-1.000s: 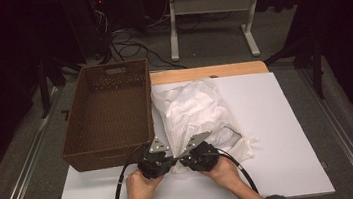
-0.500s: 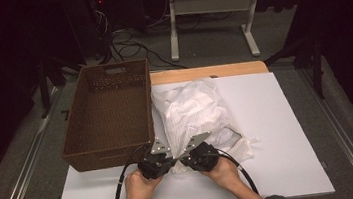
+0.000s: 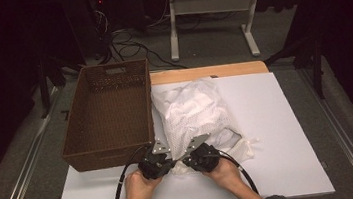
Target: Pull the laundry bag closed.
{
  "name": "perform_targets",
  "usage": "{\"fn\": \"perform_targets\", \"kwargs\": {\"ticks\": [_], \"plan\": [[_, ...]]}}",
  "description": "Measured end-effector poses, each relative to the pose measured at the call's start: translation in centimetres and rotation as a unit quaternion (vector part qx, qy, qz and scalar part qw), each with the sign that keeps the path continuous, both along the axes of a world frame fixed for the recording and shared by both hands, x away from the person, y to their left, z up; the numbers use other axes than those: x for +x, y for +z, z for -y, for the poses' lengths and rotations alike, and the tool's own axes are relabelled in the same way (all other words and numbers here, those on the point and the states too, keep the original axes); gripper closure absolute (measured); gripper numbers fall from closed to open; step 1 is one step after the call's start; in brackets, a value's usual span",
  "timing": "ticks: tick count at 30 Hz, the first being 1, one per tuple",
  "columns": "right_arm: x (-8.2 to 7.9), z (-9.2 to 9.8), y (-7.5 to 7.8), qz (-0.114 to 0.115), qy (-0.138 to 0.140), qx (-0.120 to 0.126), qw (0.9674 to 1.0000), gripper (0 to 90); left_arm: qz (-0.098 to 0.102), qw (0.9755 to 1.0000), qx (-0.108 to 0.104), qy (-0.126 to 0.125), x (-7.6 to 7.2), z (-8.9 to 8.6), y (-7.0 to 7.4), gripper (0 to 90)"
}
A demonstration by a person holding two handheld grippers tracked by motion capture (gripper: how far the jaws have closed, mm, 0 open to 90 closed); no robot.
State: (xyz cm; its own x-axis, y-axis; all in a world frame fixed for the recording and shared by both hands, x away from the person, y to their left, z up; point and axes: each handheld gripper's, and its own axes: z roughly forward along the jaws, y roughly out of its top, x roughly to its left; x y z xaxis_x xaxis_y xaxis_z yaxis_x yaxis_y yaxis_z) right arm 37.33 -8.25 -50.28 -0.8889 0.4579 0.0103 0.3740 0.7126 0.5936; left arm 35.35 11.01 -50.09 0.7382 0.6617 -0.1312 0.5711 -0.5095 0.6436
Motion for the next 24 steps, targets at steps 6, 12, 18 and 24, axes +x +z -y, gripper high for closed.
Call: {"fn": "perform_targets", "kwargs": {"ticks": [6,12,18,24], "plan": [[0.02,0.03,-0.05,0.001,0.001,-0.003,1.0,87.0,-0.002,1.0,0.004,0.001,0.03,0.02,-0.16,87.5],[-0.08,0.06,0.13,0.005,-0.003,-0.013,0.9999,87.3,0.002,1.0,0.009,0.003,-0.11,0.15,-0.16,87.8],[-0.15,0.1,0.29,0.012,-0.004,-0.016,0.9998,87.3,0.004,1.0,0.009,0.002,-0.11,0.1,-0.06,87.8],[-0.17,0.21,0.44,0.014,-0.008,-0.019,0.9997,87.3,0.003,1.0,0.008,0.004,-0.07,0.04,-0.14,87.9]]}}
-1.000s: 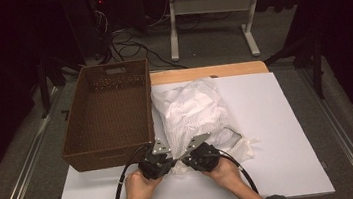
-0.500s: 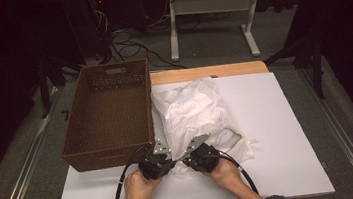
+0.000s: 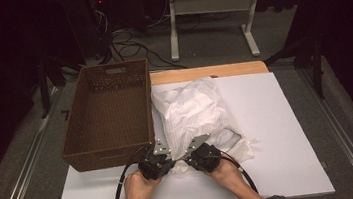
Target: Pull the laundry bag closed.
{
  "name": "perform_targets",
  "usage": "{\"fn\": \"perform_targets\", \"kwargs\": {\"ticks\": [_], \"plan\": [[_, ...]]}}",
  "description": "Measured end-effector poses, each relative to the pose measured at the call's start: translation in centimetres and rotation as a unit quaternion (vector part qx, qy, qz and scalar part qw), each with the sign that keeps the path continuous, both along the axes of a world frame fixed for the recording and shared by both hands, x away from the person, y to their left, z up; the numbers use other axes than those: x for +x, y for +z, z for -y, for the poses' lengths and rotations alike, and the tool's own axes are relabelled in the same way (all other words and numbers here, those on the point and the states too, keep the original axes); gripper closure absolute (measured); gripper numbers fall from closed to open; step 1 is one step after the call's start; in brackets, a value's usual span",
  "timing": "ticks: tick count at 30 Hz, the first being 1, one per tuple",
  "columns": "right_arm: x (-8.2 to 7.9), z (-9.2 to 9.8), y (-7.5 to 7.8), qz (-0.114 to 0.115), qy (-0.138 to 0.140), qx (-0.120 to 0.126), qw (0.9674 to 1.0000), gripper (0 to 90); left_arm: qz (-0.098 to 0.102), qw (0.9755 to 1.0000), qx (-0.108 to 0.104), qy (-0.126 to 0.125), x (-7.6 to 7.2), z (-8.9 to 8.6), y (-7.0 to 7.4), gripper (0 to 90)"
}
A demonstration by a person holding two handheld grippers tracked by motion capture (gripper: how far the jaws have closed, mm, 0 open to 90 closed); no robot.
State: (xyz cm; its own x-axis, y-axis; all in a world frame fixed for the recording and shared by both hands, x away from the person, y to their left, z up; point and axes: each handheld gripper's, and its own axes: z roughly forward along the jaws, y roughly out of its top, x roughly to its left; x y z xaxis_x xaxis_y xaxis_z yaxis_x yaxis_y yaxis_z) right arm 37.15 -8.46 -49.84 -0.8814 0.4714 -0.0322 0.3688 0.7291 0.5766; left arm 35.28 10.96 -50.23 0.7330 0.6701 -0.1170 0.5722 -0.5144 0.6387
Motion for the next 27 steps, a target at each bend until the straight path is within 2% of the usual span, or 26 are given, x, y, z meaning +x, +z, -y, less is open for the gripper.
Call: {"fn": "perform_targets", "kwargs": {"ticks": [2,14,17,27], "plan": [[-0.03,0.0,0.02,0.002,0.0,-0.005,1.0,87.3,0.002,1.0,0.006,0.0,-0.05,0.09,-0.04,87.9],[-0.1,0.12,0.16,0.015,-0.004,-0.022,0.9996,87.4,0.002,1.0,0.006,0.005,-0.08,-0.05,-0.11,88.0],[-0.09,0.24,0.21,0.014,-0.007,-0.019,0.9997,87.3,0.0,1.0,0.003,0.008,-0.07,-0.25,-0.15,88.1],[-0.16,0.54,0.27,0.015,-0.006,-0.025,0.9996,87.4,0.002,0.9999,0.013,0.009,-0.1,-0.2,-0.41,88.1]]}}
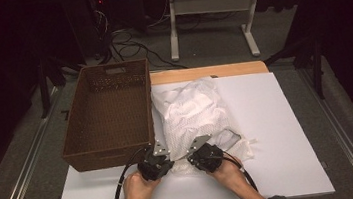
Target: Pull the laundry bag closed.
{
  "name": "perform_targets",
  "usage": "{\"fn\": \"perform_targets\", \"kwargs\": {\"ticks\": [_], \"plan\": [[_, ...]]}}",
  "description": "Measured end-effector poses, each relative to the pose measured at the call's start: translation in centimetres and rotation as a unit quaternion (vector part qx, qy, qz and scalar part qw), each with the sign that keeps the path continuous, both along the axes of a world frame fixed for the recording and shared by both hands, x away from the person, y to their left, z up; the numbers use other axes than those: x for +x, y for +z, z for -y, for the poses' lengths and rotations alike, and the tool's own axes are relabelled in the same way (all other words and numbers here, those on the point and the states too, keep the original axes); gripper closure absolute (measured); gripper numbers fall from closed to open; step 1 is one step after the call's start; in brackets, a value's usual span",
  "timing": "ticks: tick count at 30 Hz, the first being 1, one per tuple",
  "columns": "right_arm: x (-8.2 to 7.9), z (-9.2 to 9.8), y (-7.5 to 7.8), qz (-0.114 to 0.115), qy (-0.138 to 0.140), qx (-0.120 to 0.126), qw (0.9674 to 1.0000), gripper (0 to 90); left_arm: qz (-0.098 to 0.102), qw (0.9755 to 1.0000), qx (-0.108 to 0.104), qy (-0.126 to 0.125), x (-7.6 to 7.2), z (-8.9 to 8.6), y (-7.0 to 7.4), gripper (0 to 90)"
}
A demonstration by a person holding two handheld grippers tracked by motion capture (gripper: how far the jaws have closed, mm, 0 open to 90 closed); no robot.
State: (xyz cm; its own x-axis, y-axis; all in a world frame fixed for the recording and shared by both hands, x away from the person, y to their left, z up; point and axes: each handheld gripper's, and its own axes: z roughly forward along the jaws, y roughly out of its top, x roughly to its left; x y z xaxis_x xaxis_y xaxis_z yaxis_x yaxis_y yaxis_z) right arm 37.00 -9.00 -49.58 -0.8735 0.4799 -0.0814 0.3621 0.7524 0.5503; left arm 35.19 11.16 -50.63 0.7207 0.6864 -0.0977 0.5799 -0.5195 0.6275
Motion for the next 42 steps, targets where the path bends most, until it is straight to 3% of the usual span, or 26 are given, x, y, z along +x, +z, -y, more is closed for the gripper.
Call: {"fn": "perform_targets", "kwargs": {"ticks": [42], "plan": [[0.0,1.3,0.5,0.002,-0.024,-0.011,0.9996,87.4,-0.004,1.0,0.001,0.008,-0.1,-0.4,-0.2,88.5]]}}
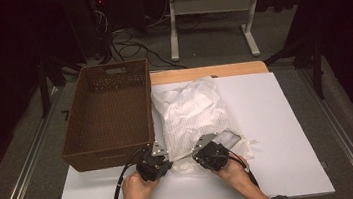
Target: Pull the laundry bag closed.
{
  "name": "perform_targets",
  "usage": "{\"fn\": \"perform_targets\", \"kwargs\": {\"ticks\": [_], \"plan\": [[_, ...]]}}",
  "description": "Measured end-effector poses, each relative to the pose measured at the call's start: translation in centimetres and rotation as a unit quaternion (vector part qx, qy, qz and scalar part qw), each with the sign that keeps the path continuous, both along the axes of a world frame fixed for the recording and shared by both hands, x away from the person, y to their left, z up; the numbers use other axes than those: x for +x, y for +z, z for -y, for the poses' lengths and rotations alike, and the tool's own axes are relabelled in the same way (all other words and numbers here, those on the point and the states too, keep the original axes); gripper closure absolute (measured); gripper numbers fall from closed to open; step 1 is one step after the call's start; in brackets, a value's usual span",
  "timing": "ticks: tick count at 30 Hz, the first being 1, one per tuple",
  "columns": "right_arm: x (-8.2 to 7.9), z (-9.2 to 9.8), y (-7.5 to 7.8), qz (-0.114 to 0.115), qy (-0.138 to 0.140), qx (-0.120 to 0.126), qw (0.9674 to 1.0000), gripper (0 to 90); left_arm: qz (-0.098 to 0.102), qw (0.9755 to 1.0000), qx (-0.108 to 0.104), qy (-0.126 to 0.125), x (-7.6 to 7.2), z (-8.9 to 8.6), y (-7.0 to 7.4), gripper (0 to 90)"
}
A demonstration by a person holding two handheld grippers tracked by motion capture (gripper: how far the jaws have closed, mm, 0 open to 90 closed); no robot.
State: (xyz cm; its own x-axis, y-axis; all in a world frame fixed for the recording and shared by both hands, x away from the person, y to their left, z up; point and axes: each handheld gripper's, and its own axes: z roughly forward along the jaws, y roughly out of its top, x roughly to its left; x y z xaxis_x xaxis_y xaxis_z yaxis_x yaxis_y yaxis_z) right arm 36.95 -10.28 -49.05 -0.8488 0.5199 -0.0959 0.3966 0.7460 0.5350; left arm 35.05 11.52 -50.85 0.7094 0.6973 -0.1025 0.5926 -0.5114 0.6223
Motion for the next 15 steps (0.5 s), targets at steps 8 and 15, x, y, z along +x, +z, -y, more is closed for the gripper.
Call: {"fn": "perform_targets", "kwargs": {"ticks": [8,15], "plan": [[-0.1,0.4,0.1,0.0,-0.004,0.002,1.0,87.4,-0.001,1.0,-0.002,0.001,0.0,-0.1,0.0,88.5],[0.1,1.7,0.3,0.001,-0.02,0.004,0.9998,87.4,-0.003,1.0,-0.005,0.004,0.0,-0.3,-0.1,88.6]]}}
